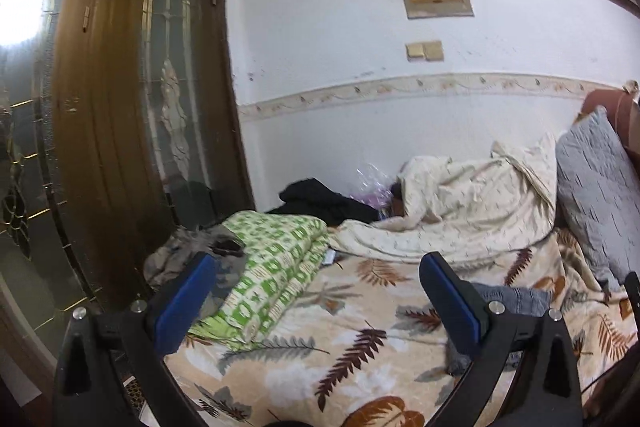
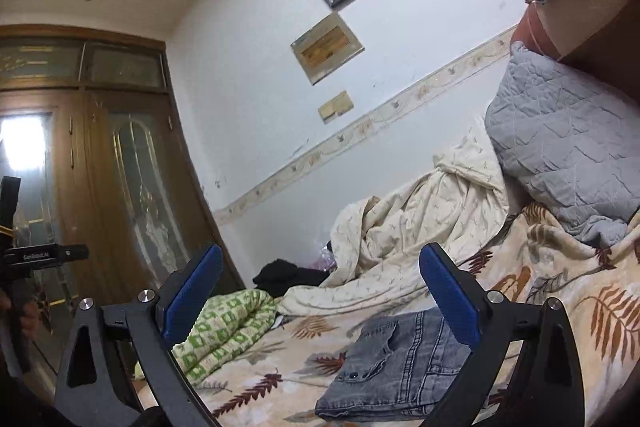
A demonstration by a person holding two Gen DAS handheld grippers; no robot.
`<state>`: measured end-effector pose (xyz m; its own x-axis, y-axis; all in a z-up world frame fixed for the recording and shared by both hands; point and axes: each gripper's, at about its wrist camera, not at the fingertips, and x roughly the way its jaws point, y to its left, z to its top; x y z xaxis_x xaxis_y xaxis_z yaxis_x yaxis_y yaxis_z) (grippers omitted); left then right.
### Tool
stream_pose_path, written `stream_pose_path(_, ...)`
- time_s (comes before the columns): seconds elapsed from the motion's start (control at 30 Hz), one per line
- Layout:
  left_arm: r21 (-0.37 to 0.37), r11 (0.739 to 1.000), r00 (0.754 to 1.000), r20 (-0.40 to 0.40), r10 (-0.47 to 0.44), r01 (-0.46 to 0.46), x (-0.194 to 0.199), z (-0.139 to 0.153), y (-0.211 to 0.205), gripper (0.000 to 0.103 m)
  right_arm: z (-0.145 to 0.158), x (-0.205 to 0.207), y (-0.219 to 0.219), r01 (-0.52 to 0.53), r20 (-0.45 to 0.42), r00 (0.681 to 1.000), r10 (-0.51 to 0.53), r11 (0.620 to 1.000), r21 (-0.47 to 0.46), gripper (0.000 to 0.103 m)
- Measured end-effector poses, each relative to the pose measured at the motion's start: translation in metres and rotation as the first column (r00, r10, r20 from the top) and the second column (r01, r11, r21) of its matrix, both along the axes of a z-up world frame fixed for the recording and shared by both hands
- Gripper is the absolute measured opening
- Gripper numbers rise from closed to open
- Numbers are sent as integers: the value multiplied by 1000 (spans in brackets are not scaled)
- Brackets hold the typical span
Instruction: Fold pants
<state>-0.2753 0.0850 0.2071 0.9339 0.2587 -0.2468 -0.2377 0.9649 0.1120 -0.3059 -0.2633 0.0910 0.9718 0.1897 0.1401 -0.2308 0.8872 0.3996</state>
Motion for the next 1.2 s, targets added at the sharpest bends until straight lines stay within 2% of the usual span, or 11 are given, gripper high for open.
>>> stream_pose_path(0.17,4,1000,999,35,22,-23,-8,12,1,103,2,-2,-7,2,15,1000,-3,1000,24,100)
stream_pose_path(0.57,40,999,997,68,28,-31,-20,22,-12,103,5,-10,2,22,39,999,-20,999,-41,101)
stream_pose_path(0.73,32,999,997,74,33,-36,-21,23,-8,103,5,-9,7,16,39,999,-13,998,-56,101)
stream_pose_path(1.2,14,998,995,83,61,-62,-23,24,-1,103,2,-9,33,9,38,999,-2,984,-178,101)
